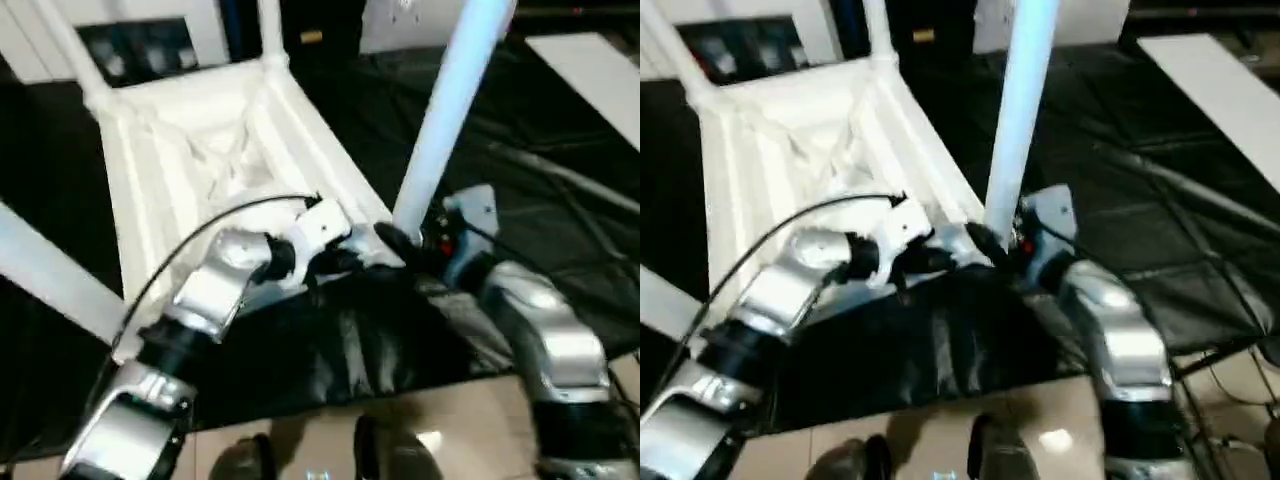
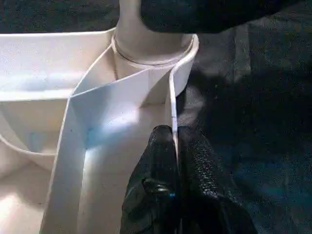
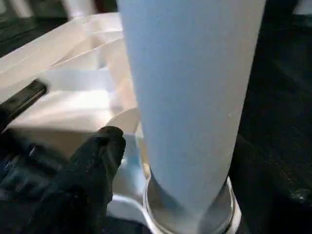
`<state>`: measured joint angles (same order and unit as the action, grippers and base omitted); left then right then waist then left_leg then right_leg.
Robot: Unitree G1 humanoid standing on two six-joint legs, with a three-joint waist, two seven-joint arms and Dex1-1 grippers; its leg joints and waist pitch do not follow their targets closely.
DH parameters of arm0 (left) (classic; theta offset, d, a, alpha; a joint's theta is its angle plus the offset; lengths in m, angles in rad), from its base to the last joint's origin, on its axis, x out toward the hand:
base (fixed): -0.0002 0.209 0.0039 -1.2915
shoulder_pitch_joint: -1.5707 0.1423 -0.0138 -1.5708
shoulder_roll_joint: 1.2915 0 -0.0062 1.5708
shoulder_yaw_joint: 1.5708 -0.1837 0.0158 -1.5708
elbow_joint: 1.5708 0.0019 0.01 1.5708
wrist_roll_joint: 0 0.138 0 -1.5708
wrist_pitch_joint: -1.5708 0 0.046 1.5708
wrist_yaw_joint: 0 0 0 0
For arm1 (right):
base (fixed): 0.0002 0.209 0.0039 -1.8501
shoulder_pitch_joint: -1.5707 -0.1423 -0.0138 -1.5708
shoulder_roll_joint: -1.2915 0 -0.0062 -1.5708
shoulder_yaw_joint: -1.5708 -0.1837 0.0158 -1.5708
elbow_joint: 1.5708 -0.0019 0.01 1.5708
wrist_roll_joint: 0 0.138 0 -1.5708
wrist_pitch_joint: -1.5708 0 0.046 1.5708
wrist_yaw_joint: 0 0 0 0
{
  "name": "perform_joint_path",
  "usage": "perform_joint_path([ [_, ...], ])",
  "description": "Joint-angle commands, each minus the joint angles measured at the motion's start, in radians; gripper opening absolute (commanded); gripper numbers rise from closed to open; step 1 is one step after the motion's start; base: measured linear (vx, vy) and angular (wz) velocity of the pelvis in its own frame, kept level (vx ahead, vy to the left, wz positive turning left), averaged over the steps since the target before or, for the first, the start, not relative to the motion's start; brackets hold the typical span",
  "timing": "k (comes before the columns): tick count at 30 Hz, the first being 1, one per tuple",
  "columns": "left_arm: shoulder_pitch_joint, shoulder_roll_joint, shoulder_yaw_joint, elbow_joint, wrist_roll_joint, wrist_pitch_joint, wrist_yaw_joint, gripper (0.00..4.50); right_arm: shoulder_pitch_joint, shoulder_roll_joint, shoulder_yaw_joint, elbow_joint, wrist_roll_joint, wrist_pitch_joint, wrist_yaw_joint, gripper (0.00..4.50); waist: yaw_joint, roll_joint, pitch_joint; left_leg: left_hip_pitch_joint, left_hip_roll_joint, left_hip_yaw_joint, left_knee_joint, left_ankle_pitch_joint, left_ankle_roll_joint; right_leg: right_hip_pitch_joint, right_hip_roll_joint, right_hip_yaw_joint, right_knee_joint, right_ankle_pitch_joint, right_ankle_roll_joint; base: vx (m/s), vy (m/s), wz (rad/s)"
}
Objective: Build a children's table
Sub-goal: Rotate leg to tighten
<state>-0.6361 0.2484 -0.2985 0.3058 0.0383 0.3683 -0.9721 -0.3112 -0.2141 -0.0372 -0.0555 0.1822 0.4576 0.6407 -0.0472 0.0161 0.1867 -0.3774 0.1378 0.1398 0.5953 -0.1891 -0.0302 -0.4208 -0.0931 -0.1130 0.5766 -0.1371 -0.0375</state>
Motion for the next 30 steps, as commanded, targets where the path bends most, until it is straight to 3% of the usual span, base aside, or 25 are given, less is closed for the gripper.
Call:
perform_joint_path([
  [1,0.003,0.009,-0.022,-0.019,-0.006,-0.044,-0.04,0.0,0.017,-0.01,0.069,0.001,0.024,-0.006,0.078,3.84,0.006,-0.005,-0.105,0.001,0.082,-0.024,-0.061,-0.051,0.163,0.064,-0.075,0.071,-0.053,-0.139,-0.242,0.063,-0.016,0.06],
  [2,0.008,0.022,-0.024,-0.021,-0.009,-0.052,-0.062,0.0,0.019,-0.041,0.068,0.007,0.03,-0.015,0.113,3.84,0.005,-0.011,-0.107,-0.004,0.078,-0.021,-0.059,-0.052,0.175,0.07,-0.076,0.072,-0.05,-0.126,-0.257,0.0,0.0,0.0],
  [3,0.014,0.044,-0.027,-0.023,-0.017,-0.063,-0.101,0.0,0.017,-0.087,0.063,0.02,0.037,-0.032,0.171,4.03,0.01,-0.011,-0.112,-0.01,0.074,-0.017,-0.056,-0.04,0.194,0.078,-0.077,0.07,-0.049,-0.125,-0.267,0.0,0.0,0.0],
  [6,0.019,0.07,-0.033,-0.021,-0.027,-0.091,-0.151,0.0,0.011,-0.14,0.052,0.04,0.051,-0.053,0.246,4.28,0.024,-0.01,-0.11,-0.009,0.078,-0.014,-0.052,-0.016,0.218,0.075,-0.075,0.069,-0.05,-0.135,-0.273,0.0,0.0,0.0],
  [8,0.024,0.095,-0.044,-0.017,-0.042,-0.142,-0.217,0.0,0.001,-0.185,0.051,0.061,0.064,-0.072,0.321,4.45,0.032,-0.015,-0.115,-0.007,0.078,-0.014,-0.05,-0.019,0.219,0.077,-0.074,0.067,-0.048,-0.151,-0.268,0.0,0.0,0.0],
  [9,0.029,0.123,-0.057,-0.012,-0.06,-0.184,-0.285,0.0,-0.01,-0.233,0.061,0.086,0.076,-0.096,0.407,4.45,0.033,-0.012,-0.111,-0.004,0.08,-0.011,-0.052,-0.036,0.218,0.071,-0.073,0.068,-0.052,-0.174,-0.267,0.0,0.0,0.0],
  [11,0.029,0.131,-0.061,-0.008,-0.064,-0.193,-0.301,0.0,-0.013,-0.249,0.068,0.096,0.077,-0.108,0.438,4.45,0.039,-0.012,-0.112,-0.002,0.083,-0.01,-0.052,-0.046,0.21,0.072,-0.073,0.069,-0.051,-0.189,-0.265,0.0,0.0,0.0],
  [15,0.021,0.163,-0.083,0.024,-0.074,-0.245,-0.386,0.0,-0.037,-0.302,0.103,0.161,0.068,-0.209,0.567,4.45,0.052,-0.013,-0.112,0.001,0.085,-0.007,-0.052,-0.074,0.189,0.069,-0.075,0.068,-0.054,-0.235,-0.256,0.0,0.0,0.0],
  [19,0.02,0.191,-0.112,0.028,-0.073,-0.286,-0.468,0.0,-0.077,-0.327,0.113,0.202,0.126,-0.201,0.696,4.45,0.059,-0.013,-0.113,0.008,0.09,0.0,-0.053,-0.084,0.181,0.065,-0.072,0.071,-0.054,-0.24,-0.26,0.0,0.0,0.0],
  [20,0.021,0.192,-0.115,0.025,-0.074,-0.286,-0.475,0.0,-0.08,-0.329,0.116,0.204,0.132,-0.196,0.711,4.29,0.063,-0.019,-0.116,0.004,0.092,0.003,-0.053,-0.071,0.181,0.068,-0.073,0.07,-0.048,-0.235,-0.26,0.0,0.0,0.0],
  [24,0.023,0.195,-0.128,0.019,-0.083,-0.3,-0.506,0.0,-0.103,-0.337,0.139,0.223,0.162,-0.175,0.792,4.07,0.076,-0.017,-0.122,0.008,0.096,0.011,-0.051,-0.042,0.184,0.064,-0.071,0.072,-0.042,-0.201,-0.266,0.0,0.0,0.0],
  [25,0.023,0.193,-0.13,0.019,-0.083,-0.302,-0.506,0.0,-0.108,-0.339,0.146,0.23,0.165,-0.175,0.808,3.99,0.081,-0.023,-0.124,0.01,0.097,0.012,-0.05,-0.031,0.188,0.063,-0.072,0.072,-0.039,-0.185,-0.272,0.0,0.0,0.0],
  [26,0.021,0.19,-0.13,0.022,-0.082,-0.305,-0.505,0.0,-0.112,-0.339,0.15,0.236,0.167,-0.177,0.816,3.86,0.082,-0.022,-0.125,0.009,0.097,0.013,-0.05,-0.026,0.19,0.062,-0.072,0.072,-0.037,-0.178,-0.274,0.0,0.0,0.0],
  [30,0.013,0.188,-0.13,0.039,-0.075,-0.321,-0.504,0.0,-0.12,-0.347,0.169,0.251,0.176,-0.167,0.858,3.49,0.087,-0.026,-0.125,0.006,0.094,0.014,-0.051,-0.058,0.17,0.065,-0.073,0.072,-0.044,-0.222,-0.264,0.0,0.0,0.0],
])
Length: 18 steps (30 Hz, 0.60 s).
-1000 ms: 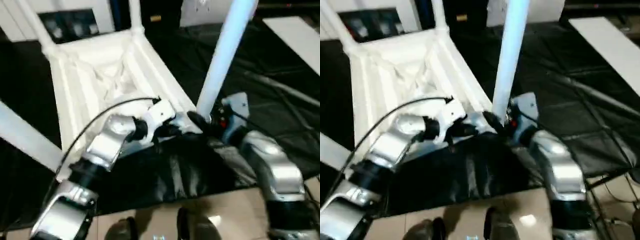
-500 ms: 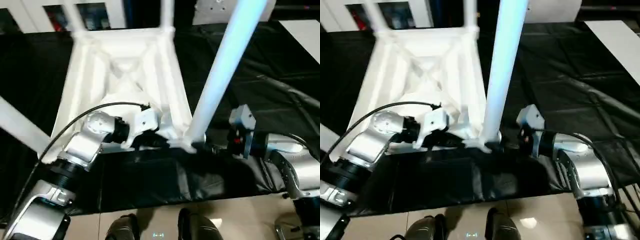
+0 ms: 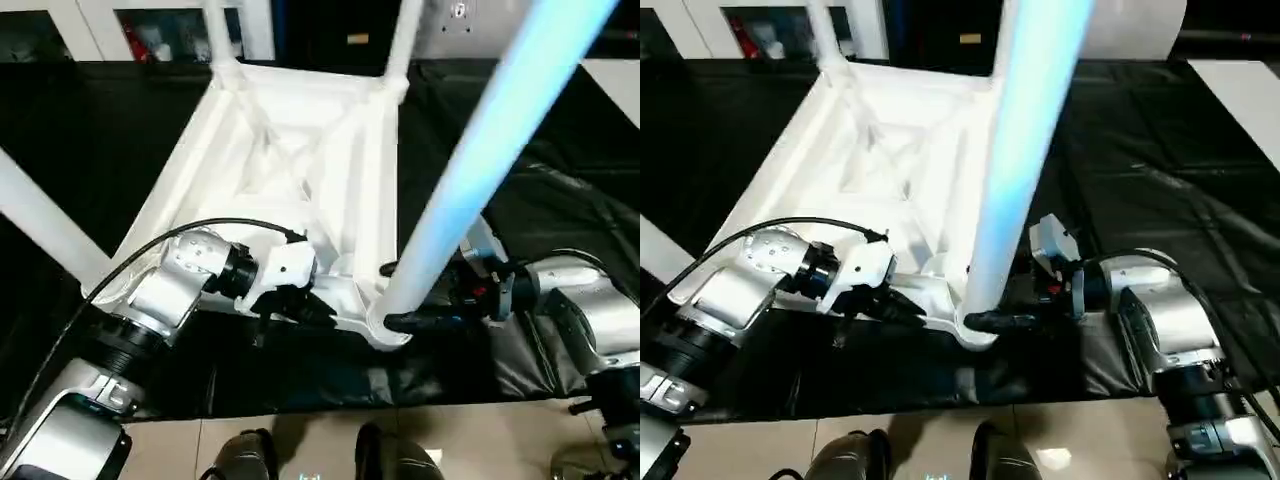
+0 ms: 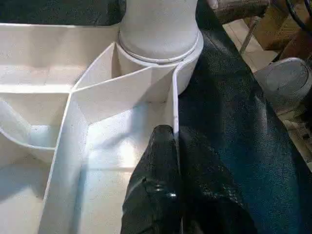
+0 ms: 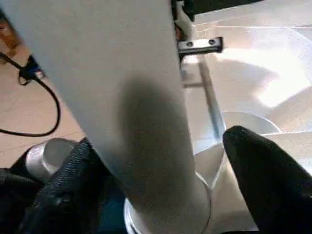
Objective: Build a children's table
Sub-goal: Rotate leg to tighten
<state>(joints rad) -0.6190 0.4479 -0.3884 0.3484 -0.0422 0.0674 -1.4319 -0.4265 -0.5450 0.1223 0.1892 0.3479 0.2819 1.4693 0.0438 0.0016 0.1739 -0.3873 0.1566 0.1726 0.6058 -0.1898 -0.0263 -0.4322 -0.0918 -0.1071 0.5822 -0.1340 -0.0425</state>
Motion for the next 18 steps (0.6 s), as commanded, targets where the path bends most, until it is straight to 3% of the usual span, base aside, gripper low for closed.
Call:
perform_joint_path([
  [1,-0.005,-0.011,-0.04,-0.001,0.007,-0.023,-0.045,0.0,-0.006,-0.018,0.012,0.008,0.012,0.011,0.037,3.39,-0.004,-0.012,-0.112,0.017,0.075,-0.019,-0.061,-0.061,0.162,0.076,-0.074,0.066,-0.051,-0.234,-0.256,0.0,0.0,0.0],
  [2,-0.005,-0.01,-0.04,0.001,0.007,-0.024,-0.047,0.0,-0.008,-0.019,0.013,0.01,0.012,0.011,0.041,3.39,-0.005,-0.018,-0.112,0.015,0.075,-0.018,-0.062,-0.064,0.157,0.077,-0.074,0.066,-0.052,-0.241,-0.252,0.0,0.0,0.0],
  [6,-0.012,-0.007,-0.039,0.011,0.005,-0.031,-0.051,0.0,-0.015,-0.025,0.025,0.028,0.004,-0.002,0.063,3.06,-0.005,-0.017,-0.112,0.016,0.073,-0.019,-0.062,-0.077,0.145,0.076,-0.073,0.065,-0.056,-0.276,-0.236,0.0,0.0,0.0],
  [14,-0.02,-0.008,-0.038,0.031,0.016,-0.045,-0.029,0.0,-0.016,-0.021,0.037,0.029,0.007,-0.003,0.067,2.33,-0.003,-0.014,-0.112,0.016,0.074,-0.018,-0.062,-0.066,0.15,0.074,-0.071,0.066,-0.053,-0.246,-0.244,0.0,0.0,0.0],
  [18,-0.022,-0.021,-0.023,0.028,0.017,0.007,0.02,0.0,0.008,0.007,0.028,-0.008,0.016,0.027,-0.001,2.12,-0.002,-0.015,-0.109,0.016,0.075,-0.019,-0.063,-0.078,0.142,0.074,-0.072,0.065,-0.056,-0.268,-0.241,0.0,0.0,0.0],
])
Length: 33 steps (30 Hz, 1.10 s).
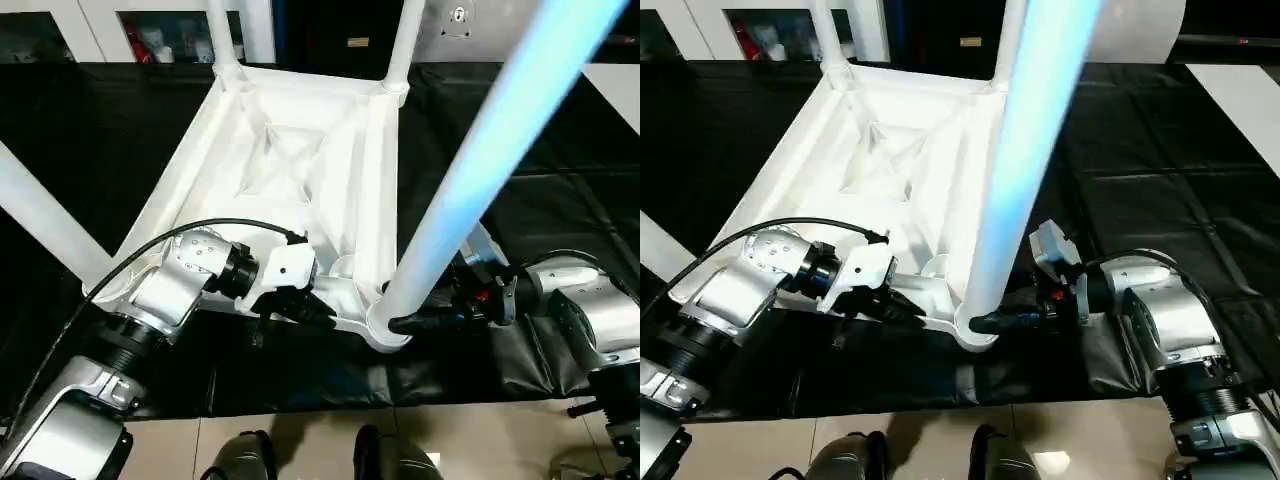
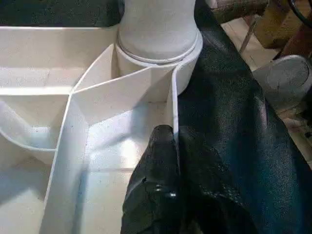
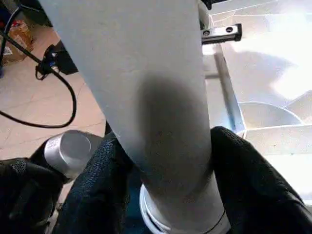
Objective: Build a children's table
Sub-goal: Rotate leg to tighten
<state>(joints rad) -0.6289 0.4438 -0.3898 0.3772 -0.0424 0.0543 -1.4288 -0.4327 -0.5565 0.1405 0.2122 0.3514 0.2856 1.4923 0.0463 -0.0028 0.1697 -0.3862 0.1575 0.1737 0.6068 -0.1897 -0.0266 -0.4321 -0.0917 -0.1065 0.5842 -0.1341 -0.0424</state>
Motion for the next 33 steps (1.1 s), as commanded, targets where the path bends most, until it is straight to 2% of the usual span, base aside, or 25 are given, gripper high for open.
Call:
perform_joint_path([
  [1,-0.013,-0.017,-0.021,0.0,0.017,0.021,0.016,0.0,0.014,0.018,0.009,-0.031,0.013,0.024,-0.024,2.12,-0.005,-0.011,-0.103,0.015,0.073,-0.02,-0.065,-0.085,0.139,0.074,-0.072,0.064,-0.06,-0.281,-0.237,0.0,0.0,0.0],
  [3,-0.011,-0.059,0.011,-0.038,0.01,0.132,0.119,0.0,0.052,0.094,-0.008,-0.111,0.004,0.123,-0.223,2.1,-0.006,-0.01,-0.1,0.016,0.071,-0.021,-0.067,-0.106,0.123,0.074,-0.071,0.064,-0.067,-0.327,-0.223,0.0,0.0,0.0],
  [4,-0.01,-0.067,0.016,-0.049,0.01,0.155,0.142,0.0,0.061,0.111,-0.008,-0.128,-0.009,0.134,-0.271,2.08,-0.007,-0.007,-0.096,0.021,0.072,-0.022,-0.07,-0.123,0.102,0.067,-0.071,0.065,-0.073,-0.363,-0.21,0.0,0.0,0.0],
  [5,-0.007,-0.077,0.02,-0.06,0.012,0.176,0.164,0.0,0.069,0.127,-0.004,-0.143,-0.027,0.134,-0.311,2.08,-0.011,-0.009,-0.094,0.02,0.071,-0.023,-0.071,-0.139,0.09,0.068,-0.072,0.064,-0.075,-0.388,-0.201,0.0,0.0,0.0],
  [7,-0.001,-0.105,0.029,-0.084,0.012,0.223,0.215,0.0,0.079,0.173,-0.003,-0.172,-0.058,0.162,-0.41,2.06,-0.024,-0.012,-0.088,0.017,0.065,-0.027,-0.075,-0.179,0.052,0.07,-0.072,0.059,-0.086,-0.49,-0.159,0.0,0.0,0.0],
  [8,0.003,-0.152,0.045,-0.107,0.021,0.273,0.3,0.0,0.076,0.261,-0.024,-0.197,-0.078,0.219,-0.561,2.04,-0.032,-0.006,-0.083,0.015,0.063,-0.031,-0.077,-0.209,0.038,0.07,-0.071,0.055,-0.094,-0.54,-0.135,0.0,0.0,0.0],
  [9,0.004,-0.155,0.046,-0.108,0.02,0.277,0.304,0.0,0.075,0.266,-0.025,-0.198,-0.079,0.222,-0.57,2.04,-0.036,-0.006,-0.082,0.015,0.063,-0.033,-0.078,-0.225,0.029,0.069,-0.069,0.052,-0.094,-0.556,-0.127,0.0,0.0,0.0],
  [10,0.006,-0.18,0.054,-0.12,0.017,0.307,0.34,0.0,0.07,0.308,-0.037,-0.206,-0.09,0.247,-0.641,2.01,-0.05,-0.005,-0.082,0.012,0.058,-0.038,-0.077,-0.247,0.017,0.073,-0.072,0.044,-0.103,-0.589,-0.105,0.0,0.0,0.0],
  [11,0.006,-0.197,0.06,-0.126,0.016,0.325,0.364,0.0,0.066,0.336,-0.042,-0.21,-0.1,0.26,-0.686,2.01,-0.059,-0.004,-0.08,0.012,0.056,-0.039,-0.076,-0.262,0.015,0.07,-0.073,0.039,-0.111,-0.612,-0.089,0.0,0.0,0.0],
  [12,0.0,-0.255,0.081,-0.128,0.023,0.372,0.455,0.0,0.054,0.419,-0.054,-0.216,-0.141,0.29,-0.823,2.0,-0.072,-0.006,-0.076,0.008,0.055,-0.041,-0.075,-0.278,0.01,0.068,-0.071,0.034,-0.114,-0.634,-0.073,0.0,0.0,0.0],
  [14,-0.01,-0.299,0.1,-0.125,0.036,0.402,0.533,0.0,0.042,0.498,-0.077,-0.221,-0.167,0.323,-0.954,2.0,-0.078,0.001,-0.076,0.017,0.05,-0.041,-0.071,-0.298,0.01,0.064,-0.073,0.026,-0.127,-0.666,-0.056,0.0,0.0,0.0],
  [15,-0.017,-0.32,0.111,-0.123,0.047,0.414,0.576,0.0,0.036,0.54,-0.091,-0.222,-0.173,0.338,-1.024,2.0,-0.09,0.004,-0.079,0.014,0.051,-0.046,-0.072,-0.3,0.017,0.069,-0.072,0.017,-0.129,-0.633,-0.055,0.0,0.0,0.0],
  [16,-0.021,-0.329,0.114,-0.122,0.054,0.416,0.595,0.0,0.032,0.561,-0.099,-0.219,-0.173,0.342,-1.053,2.0,-0.096,0.002,-0.077,0.013,0.054,-0.045,-0.076,-0.298,0.025,0.067,-0.071,0.017,-0.129,-0.604,-0.057,0.0,0.0,0.0],
  [17,-0.023,-0.335,0.115,-0.123,0.06,0.42,0.607,0.0,0.031,0.574,-0.103,-0.219,-0.173,0.346,-1.073,2.0,-0.096,0.003,-0.077,0.016,0.054,-0.045,-0.076,-0.307,0.028,0.065,-0.07,0.016,-0.131,-0.603,-0.055,0.0,0.0,0.0],
  [18,-0.028,-0.35,0.115,-0.124,0.071,0.427,0.63,0.0,0.031,0.6,-0.104,-0.219,-0.174,0.337,-1.108,2.0,-0.097,0.006,-0.073,0.024,0.052,-0.042,-0.076,-0.323,0.032,0.056,-0.069,0.018,-0.137,-0.605,-0.053,0.0,0.0,0.0],
  [19,-0.026,-0.362,0.113,-0.132,0.082,0.437,0.647,0.0,0.038,0.618,-0.101,-0.229,-0.186,0.326,-1.128,2.55,-0.098,0.005,-0.074,0.025,0.05,-0.041,-0.074,-0.324,0.035,0.058,-0.069,0.018,-0.137,-0.604,-0.052,0.0,0.0,0.0],
  [22,-0.023,-0.365,0.11,-0.14,0.087,0.446,0.654,0.0,0.045,0.625,-0.098,-0.238,-0.195,0.32,-1.138,2.69,-0.097,0.007,-0.076,0.019,0.057,-0.043,-0.08,-0.313,0.043,0.065,-0.07,0.022,-0.127,-0.549,-0.065,0.0,0.0,0.0],
  [23,-0.01,-0.336,0.1,-0.15,0.094,0.436,0.638,0.0,0.065,0.603,-0.112,-0.26,-0.19,0.319,-1.114,2.9,-0.096,0.01,-0.077,0.015,0.06,-0.044,-0.084,-0.299,0.05,0.066,-0.07,0.028,-0.117,-0.489,-0.086,0.0,0.0,0.0],
  [24,-0.006,-0.326,0.097,-0.153,0.095,0.432,0.632,0.0,0.071,0.591,-0.113,-0.266,-0.19,0.315,-1.103,3.06,-0.093,0.01,-0.08,0.018,0.063,-0.041,-0.085,-0.281,0.055,0.065,-0.07,0.035,-0.111,-0.437,-0.104,0.0,0.0,0.0],
  [27,0.005,-0.292,0.087,-0.159,0.095,0.417,0.601,0.0,0.091,0.529,-0.102,-0.277,-0.191,0.282,-1.044,3.24,-0.087,0.01,-0.084,0.015,0.065,-0.037,-0.084,-0.241,0.076,0.07,-0.069,0.042,-0.099,-0.353,-0.142,0.0,0.0,0.0],
  [28,0.009,-0.278,0.084,-0.16,0.097,0.412,0.585,0.0,0.099,0.503,-0.102,-0.278,-0.184,0.268,-1.013,3.37,-0.088,0.008,-0.084,0.011,0.063,-0.035,-0.083,-0.226,0.086,0.073,-0.07,0.044,-0.097,-0.338,-0.155,0.0,0.0,0.0],
  [29,0.014,-0.262,0.08,-0.161,0.099,0.401,0.567,0.0,0.108,0.477,-0.105,-0.28,-0.174,0.256,-0.979,3.37,-0.087,0.008,-0.085,0.013,0.061,-0.031,-0.08,-0.217,0.093,0.073,-0.071,0.046,-0.098,-0.338,-0.163,0.0,0.0,0.0],
  [30,0.022,-0.235,0.073,-0.162,0.095,0.378,0.527,0.0,0.118,0.434,-0.117,-0.28,-0.155,0.232,-0.918,3.59,-0.086,0.007,-0.085,0.012,0.062,-0.031,-0.08,-0.211,0.096,0.073,-0.071,0.046,-0.097,-0.337,-0.166,0.0,0.0,0.0],
  [32,0.035,-0.193,0.062,-0.164,0.087,0.341,0.464,0.0,0.128,0.373,-0.133,-0.278,-0.135,0.197,-0.83,3.59,-0.081,0.011,-0.085,0.011,0.061,-0.03,-0.077,-0.205,0.107,0.075,-0.073,0.047,-0.097,-0.344,-0.166,0.0,0.0,0.0],
  [33,0.035,-0.191,0.062,-0.164,0.086,0.338,0.459,0.0,0.129,0.368,-0.133,-0.277,-0.135,0.195,-0.824,3.83,-0.079,0.008,-0.087,0.008,0.061,-0.028,-0.077,-0.184,0.117,0.076,-0.071,0.048,-0.093,-0.328,-0.174,0.0,0.0,0.0],
])
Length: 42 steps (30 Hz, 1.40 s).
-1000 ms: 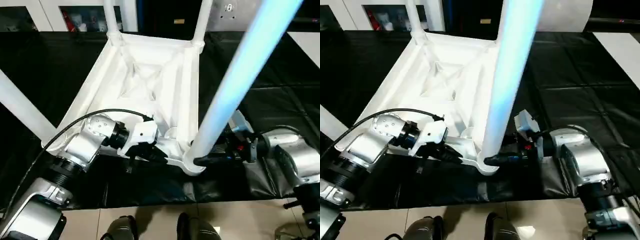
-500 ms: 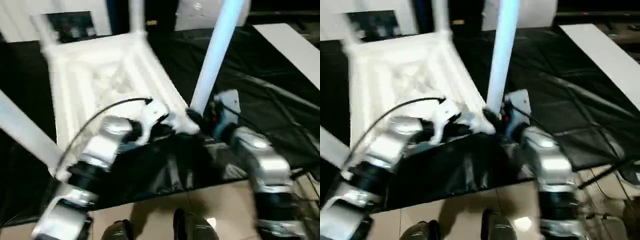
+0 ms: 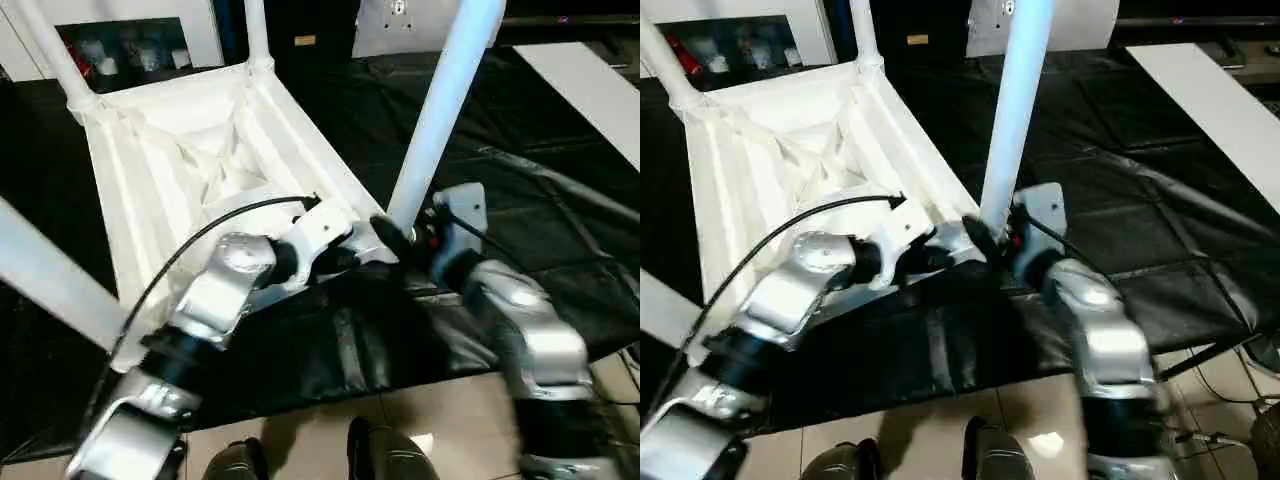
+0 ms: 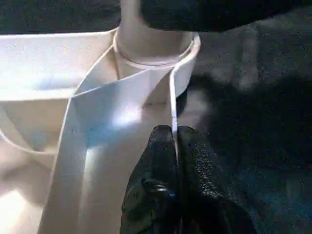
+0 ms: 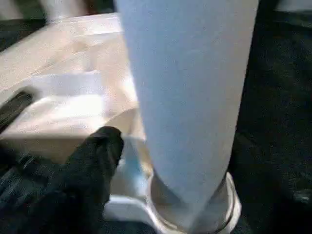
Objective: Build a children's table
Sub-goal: Rotate leg to tighten
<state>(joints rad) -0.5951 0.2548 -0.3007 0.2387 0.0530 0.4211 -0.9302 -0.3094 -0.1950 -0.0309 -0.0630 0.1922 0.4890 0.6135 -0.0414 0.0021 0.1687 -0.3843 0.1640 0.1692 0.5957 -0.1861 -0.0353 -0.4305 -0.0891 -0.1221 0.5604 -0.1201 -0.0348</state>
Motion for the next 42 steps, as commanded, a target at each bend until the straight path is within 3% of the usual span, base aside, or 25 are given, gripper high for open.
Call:
perform_joint_path([
  [1,0.007,0.023,-0.035,-0.024,-0.019,-0.058,-0.082,0.0,0.008,-0.038,0.036,0.006,0.027,-0.028,0.11,3.83,0.013,0.005,-0.088,0.006,0.055,-0.026,-0.065,-0.175,0.125,0.078,-0.072,0.062,-0.068,-0.332,-0.182,0.0,0.0,0.0],
  [2,0.01,0.036,-0.039,-0.024,-0.026,-0.081,-0.109,0.0,0.01,-0.062,0.037,0.011,0.027,-0.041,0.141,3.95,0.015,0.005,-0.09,0.003,0.056,-0.025,-0.064,-0.156,0.132,0.078,-0.071,0.063,-0.063,-0.31,-0.189,0.0,0.0,0.0],
  [3,0.016,0.082,-0.053,-0.026,-0.051,-0.124,-0.199,0.0,0.009,-0.144,0.039,0.037,0.04,-0.089,0.263,3.95,0.019,0.005,-0.091,0.006,0.057,-0.022,-0.063,-0.151,0.141,0.076,-0.07,0.064,-0.062,-0.296,-0.197,0.0,0.0,0.0],
  [9,0.007,0.131,-0.067,-0.005,-0.08,-0.186,-0.325,0.0,-0.003,-0.245,0.046,0.083,0.097,-0.146,0.475,3.95,0.048,0.007,-0.09,0.021,0.067,-0.017,-0.067,-0.166,0.134,0.067,-0.068,0.067,-0.064,-0.316,-0.213,0.0,0.0,0.0],
  [14,-0.014,0.173,-0.099,0.043,-0.081,-0.268,-0.415,0.0,-0.034,-0.308,0.09,0.164,0.1,-0.227,0.615,3.95,0.056,0.002,-0.089,0.02,0.064,-0.017,-0.069,-0.188,0.123,0.067,-0.072,0.068,-0.064,-0.349,-0.214,0.0,0.0,0.0],
  [15,-0.017,0.178,-0.103,0.049,-0.08,-0.281,-0.428,0.0,-0.04,-0.312,0.091,0.174,0.109,-0.228,0.635,3.95,0.057,0.002,-0.089,0.018,0.065,-0.017,-0.068,-0.181,0.122,0.069,-0.073,0.069,-0.064,-0.354,-0.21,0.0,0.0,0.0],
  [16,-0.02,0.182,-0.108,0.056,-0.078,-0.29,-0.442,0.0,-0.048,-0.316,0.093,0.184,0.12,-0.222,0.663,3.95,0.057,-0.007,-0.092,0.019,0.066,-0.016,-0.068,-0.175,0.123,0.069,-0.073,0.07,-0.065,-0.356,-0.209,0.0,0.0,0.0],
  [19,-0.027,0.186,-0.113,0.068,-0.075,-0.304,-0.461,0.0,-0.061,-0.324,0.098,0.198,0.136,-0.215,0.712,3.69,0.065,-0.001,-0.093,0.019,0.069,-0.015,-0.067,-0.156,0.128,0.068,-0.073,0.07,-0.062,-0.353,-0.208,0.0,0.0,0.0],
  [26,-0.051,0.181,-0.13,0.117,-0.073,-0.355,-0.503,0.0,-0.111,-0.35,0.144,0.291,0.131,-0.248,0.818,3.18,0.074,-0.01,-0.102,0.016,0.068,-0.012,-0.063,-0.122,0.138,0.07,-0.074,0.069,-0.054,-0.317,-0.225,0.0,0.0,0.0],
  [33,-0.053,0.179,-0.13,0.131,-0.076,-0.372,-0.514,0.0,-0.129,-0.357,0.157,0.311,0.144,-0.24,0.865,2.39,0.08,-0.01,-0.108,0.016,0.07,-0.011,-0.061,-0.099,0.144,0.071,-0.072,0.069,-0.049,-0.301,-0.226,0.0,0.0,0.0],
  [42,-0.055,0.173,-0.123,0.141,-0.079,-0.362,-0.499,0.0,-0.106,-0.346,0.164,0.279,0.179,-0.201,0.873,2.01,0.086,-0.012,-0.107,0.015,0.069,-0.011,-0.06,-0.105,0.138,0.072,-0.072,0.067,-0.052,-0.331,-0.217,0.0,0.0,0.0],
])
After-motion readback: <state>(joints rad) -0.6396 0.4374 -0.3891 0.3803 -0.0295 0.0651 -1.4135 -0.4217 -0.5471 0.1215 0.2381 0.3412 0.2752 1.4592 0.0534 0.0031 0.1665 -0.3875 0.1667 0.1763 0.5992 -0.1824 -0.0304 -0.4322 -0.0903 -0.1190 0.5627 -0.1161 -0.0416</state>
